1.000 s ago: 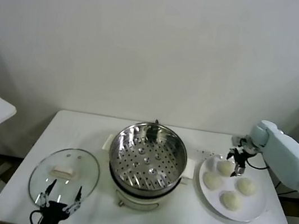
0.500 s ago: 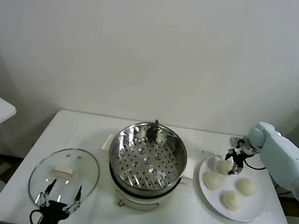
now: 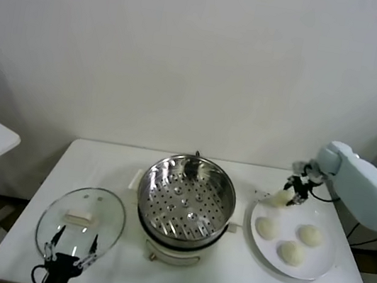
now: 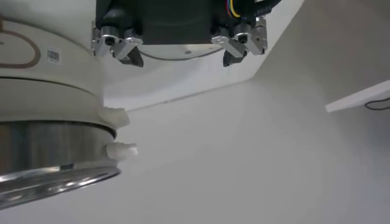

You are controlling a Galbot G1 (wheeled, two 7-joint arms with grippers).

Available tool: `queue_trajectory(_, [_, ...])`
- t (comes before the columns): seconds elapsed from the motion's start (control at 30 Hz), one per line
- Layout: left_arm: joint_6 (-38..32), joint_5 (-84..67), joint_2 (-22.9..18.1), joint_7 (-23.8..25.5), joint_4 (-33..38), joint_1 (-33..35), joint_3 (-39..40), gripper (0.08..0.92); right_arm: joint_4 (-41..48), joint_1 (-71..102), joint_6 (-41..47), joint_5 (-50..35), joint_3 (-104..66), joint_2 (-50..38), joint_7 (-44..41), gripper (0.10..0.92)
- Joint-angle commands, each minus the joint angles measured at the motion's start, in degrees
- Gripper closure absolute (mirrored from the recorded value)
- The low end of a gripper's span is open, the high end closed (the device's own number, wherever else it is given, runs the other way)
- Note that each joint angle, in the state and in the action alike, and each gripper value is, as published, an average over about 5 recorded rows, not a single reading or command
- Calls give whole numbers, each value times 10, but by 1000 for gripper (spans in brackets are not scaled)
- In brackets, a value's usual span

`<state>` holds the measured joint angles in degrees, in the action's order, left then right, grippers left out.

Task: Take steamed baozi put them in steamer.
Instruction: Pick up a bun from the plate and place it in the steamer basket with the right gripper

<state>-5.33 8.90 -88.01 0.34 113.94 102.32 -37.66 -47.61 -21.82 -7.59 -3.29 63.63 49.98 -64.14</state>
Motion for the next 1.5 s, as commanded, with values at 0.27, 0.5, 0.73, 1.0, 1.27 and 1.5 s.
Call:
queue_trajectory(0.27, [0,0,-3,0,0,-4,-4,177,-351,-382,-167,-160,210,55,20,447])
queue_trajectory(0.5, [0,1,-6,-1,-1,-7,-1,177,-362,-318,-242,-118,226,144,63,431])
queue_trajectory(0.73, [0,1,-5,-2,-2,-7,-1,177,-232,-209,-331,1,205,217,69,402])
queue_trajectory(1.0, [-2,-1,-2,-4,-6,-10,-10,177,-194,-147,-344,42,207,230,65,411])
queue_trajectory(1.27, [-4,1,-1,-4,-19,-20,-15,177,-154,-101,-349,114,175,233,75,414])
queue_trajectory(1.5, [-9,7,-1,-6,-27,-22,-17,177,-112,-86,-352,125,161,248,76,414])
